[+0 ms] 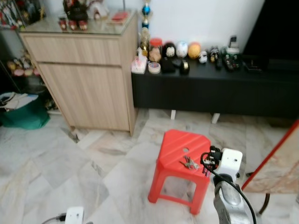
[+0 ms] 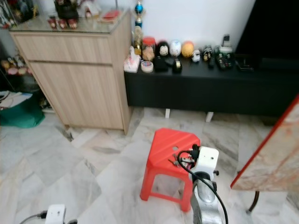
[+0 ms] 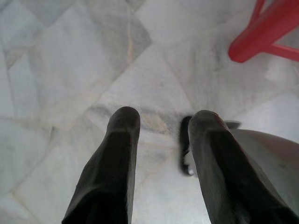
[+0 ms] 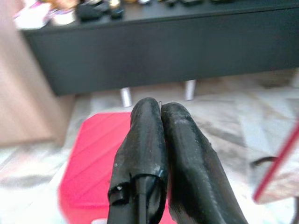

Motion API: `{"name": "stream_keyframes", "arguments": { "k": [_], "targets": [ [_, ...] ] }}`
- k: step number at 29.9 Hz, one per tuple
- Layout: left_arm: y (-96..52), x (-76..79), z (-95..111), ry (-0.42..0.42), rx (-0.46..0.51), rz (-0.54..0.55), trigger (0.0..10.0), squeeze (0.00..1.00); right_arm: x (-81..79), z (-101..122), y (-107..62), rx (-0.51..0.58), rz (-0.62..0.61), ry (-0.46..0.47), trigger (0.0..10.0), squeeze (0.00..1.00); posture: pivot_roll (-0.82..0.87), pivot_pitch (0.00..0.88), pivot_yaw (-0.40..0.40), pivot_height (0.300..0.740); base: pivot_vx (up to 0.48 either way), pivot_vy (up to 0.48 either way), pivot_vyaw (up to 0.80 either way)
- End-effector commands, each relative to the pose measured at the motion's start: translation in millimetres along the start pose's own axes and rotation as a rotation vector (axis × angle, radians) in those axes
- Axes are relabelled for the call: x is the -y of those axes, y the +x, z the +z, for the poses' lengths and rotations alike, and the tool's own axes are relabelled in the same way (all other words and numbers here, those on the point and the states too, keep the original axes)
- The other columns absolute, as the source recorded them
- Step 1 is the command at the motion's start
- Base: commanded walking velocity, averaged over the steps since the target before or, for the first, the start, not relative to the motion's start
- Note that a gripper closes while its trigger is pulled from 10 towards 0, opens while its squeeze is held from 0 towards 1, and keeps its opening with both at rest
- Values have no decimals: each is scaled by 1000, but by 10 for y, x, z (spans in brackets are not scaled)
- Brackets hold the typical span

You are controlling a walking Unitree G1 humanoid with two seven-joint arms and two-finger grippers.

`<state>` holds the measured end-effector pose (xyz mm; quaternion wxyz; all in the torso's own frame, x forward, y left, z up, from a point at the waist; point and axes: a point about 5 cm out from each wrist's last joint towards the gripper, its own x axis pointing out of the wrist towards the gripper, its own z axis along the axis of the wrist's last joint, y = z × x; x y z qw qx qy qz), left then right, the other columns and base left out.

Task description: Hang keys on a hook

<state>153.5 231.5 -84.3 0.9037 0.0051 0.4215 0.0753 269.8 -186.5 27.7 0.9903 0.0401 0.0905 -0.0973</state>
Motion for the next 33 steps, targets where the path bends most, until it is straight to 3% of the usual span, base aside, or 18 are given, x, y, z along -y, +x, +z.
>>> {"name": "stream_keyframes", "arguments": {
  "k": [1,13,33],
  "targets": [
    [8,-53,42,-2,9,17,10000,0,-38,35,18,15,9,0,10000,0,58,0,-35,740,0,0,0],
    [11,-48,53,22,11,21,10000,0,-48,54,36,20,14,1,10000,0,61,0,-40,740,0,0,0],
    [16,-2,71,36,28,12,10000,0,-61,62,54,20,13,0,10000,0,58,0,-38,740,0,-248,0]
  ]
}}
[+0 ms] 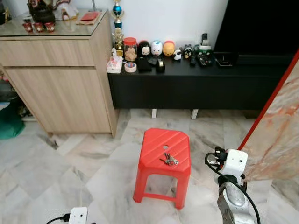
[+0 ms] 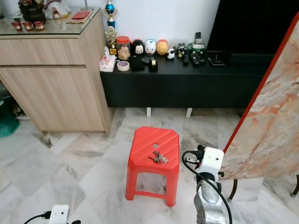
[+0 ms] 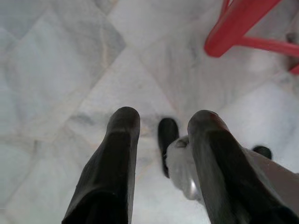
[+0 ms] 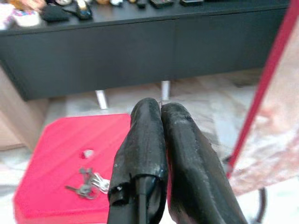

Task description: Hang keys on a hook

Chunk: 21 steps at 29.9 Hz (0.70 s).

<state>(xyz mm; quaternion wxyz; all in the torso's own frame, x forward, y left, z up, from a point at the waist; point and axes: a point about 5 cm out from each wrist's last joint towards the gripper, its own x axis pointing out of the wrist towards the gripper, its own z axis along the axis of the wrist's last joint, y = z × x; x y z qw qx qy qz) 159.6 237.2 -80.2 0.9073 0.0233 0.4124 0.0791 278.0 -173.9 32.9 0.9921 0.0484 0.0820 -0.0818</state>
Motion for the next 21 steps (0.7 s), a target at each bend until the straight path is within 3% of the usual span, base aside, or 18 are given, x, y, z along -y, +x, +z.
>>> {"name": "stream_keyframes", "arguments": {
  "k": [1,21],
  "targets": [
    [0,49,-4,7,6,-10,10000,0,82,10,5,5,-21,-15,10000,0,58,0,-38,740,0,-311,0],
    [5,82,10,13,12,-26,10000,0,74,10,12,8,-19,-16,10000,0,57,0,-37,740,0,-319,0]
  ]
}}
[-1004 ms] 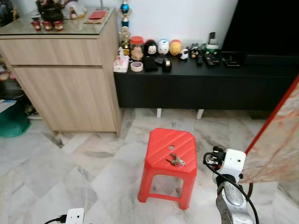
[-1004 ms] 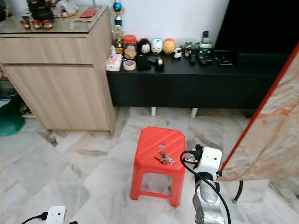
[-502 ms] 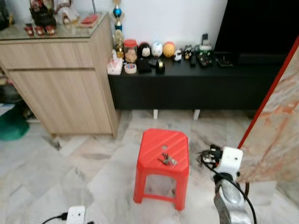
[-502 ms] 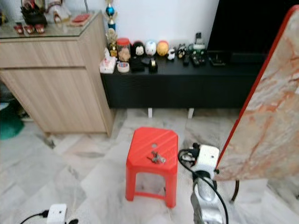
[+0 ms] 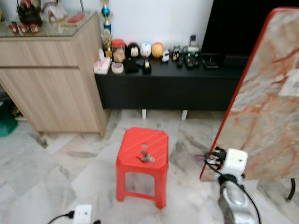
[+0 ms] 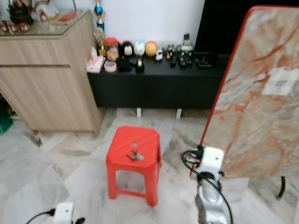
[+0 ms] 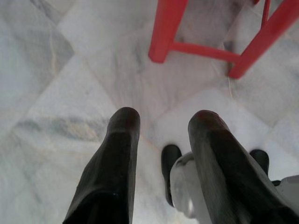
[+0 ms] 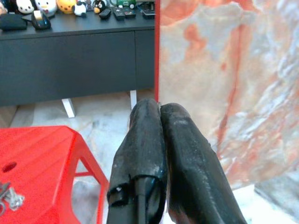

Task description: Hang keys on a hook

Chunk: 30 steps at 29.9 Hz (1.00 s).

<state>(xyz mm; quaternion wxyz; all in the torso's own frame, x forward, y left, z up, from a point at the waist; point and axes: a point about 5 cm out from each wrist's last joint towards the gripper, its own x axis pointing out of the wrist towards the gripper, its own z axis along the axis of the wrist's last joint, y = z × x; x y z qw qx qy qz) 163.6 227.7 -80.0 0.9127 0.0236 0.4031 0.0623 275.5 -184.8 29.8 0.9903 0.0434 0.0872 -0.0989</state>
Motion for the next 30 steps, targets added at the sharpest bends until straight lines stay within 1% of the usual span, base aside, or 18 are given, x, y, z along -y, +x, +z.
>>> {"name": "stream_keyframes", "arguments": {
  "k": [1,19,30],
  "targets": [
    [-6,-19,-22,0,-12,5,10000,0,-41,33,13,17,17,-9,10000,0,57,0,-37,740,0,-322,0],
    [-14,-16,-54,-5,-25,3,10000,0,-46,42,19,23,19,-7,10000,0,56,0,-38,740,0,-314,0],
    [-16,-23,-62,-18,-28,7,10000,0,-53,52,23,32,21,-2,10000,0,51,0,-37,740,0,0,0]
  ]
}}
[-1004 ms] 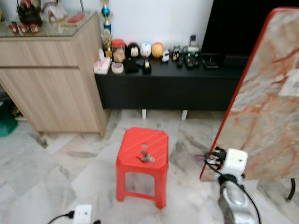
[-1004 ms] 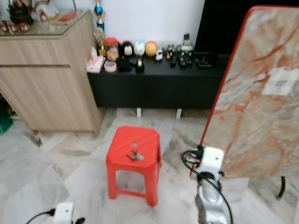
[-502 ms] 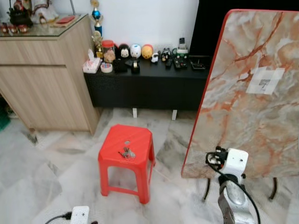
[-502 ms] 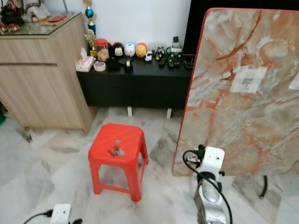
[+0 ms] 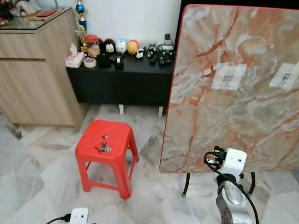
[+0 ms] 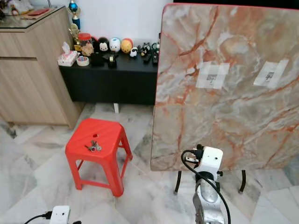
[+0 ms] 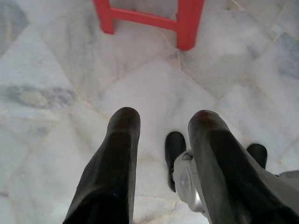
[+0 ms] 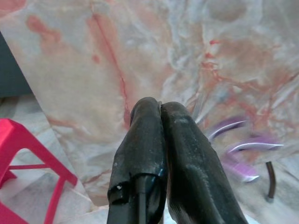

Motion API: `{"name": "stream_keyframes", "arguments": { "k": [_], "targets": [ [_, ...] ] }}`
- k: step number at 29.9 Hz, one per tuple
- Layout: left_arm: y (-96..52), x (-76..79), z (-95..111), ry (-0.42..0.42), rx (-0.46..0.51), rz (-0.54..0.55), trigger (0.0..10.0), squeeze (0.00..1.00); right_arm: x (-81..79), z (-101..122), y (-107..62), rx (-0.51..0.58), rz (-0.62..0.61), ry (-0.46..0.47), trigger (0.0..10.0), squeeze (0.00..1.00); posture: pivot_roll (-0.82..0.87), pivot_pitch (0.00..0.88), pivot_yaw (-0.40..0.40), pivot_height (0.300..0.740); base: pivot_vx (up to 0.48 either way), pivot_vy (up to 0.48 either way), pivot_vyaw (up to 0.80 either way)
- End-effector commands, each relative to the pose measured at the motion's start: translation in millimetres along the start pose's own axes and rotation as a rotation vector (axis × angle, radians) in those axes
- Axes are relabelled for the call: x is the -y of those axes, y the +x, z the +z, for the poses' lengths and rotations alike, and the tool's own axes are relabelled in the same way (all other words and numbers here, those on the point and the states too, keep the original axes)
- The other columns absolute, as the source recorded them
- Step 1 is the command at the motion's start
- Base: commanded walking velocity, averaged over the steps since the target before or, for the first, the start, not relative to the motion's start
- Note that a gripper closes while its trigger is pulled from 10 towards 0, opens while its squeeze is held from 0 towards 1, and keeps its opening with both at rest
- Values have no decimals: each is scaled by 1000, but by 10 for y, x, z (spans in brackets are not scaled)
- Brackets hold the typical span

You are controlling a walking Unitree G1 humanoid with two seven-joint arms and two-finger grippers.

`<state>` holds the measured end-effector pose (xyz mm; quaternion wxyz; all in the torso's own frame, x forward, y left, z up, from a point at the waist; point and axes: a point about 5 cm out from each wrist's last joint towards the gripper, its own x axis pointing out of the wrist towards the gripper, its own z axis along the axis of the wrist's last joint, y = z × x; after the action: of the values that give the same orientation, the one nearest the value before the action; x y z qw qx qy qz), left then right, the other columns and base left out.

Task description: Hang keys on a hook

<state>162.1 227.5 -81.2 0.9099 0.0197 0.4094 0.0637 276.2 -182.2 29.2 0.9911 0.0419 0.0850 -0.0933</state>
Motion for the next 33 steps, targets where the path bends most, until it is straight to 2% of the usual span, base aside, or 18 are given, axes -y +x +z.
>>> {"name": "stream_keyframes", "arguments": {
  "k": [1,27,33],
  "targets": [
    [-14,-25,-43,-11,-14,8,10000,0,-26,60,21,28,9,1,10000,0,51,0,-37,740,0,0,0],
    [3,27,-10,-15,-9,-15,10000,0,-27,100,49,47,8,2,10000,0,39,0,-34,740,0,0,0],
    [-1,14,-20,-17,-13,-13,10000,0,-32,102,50,47,7,4,10000,0,40,0,-34,740,277,0,0]
  ]
}}
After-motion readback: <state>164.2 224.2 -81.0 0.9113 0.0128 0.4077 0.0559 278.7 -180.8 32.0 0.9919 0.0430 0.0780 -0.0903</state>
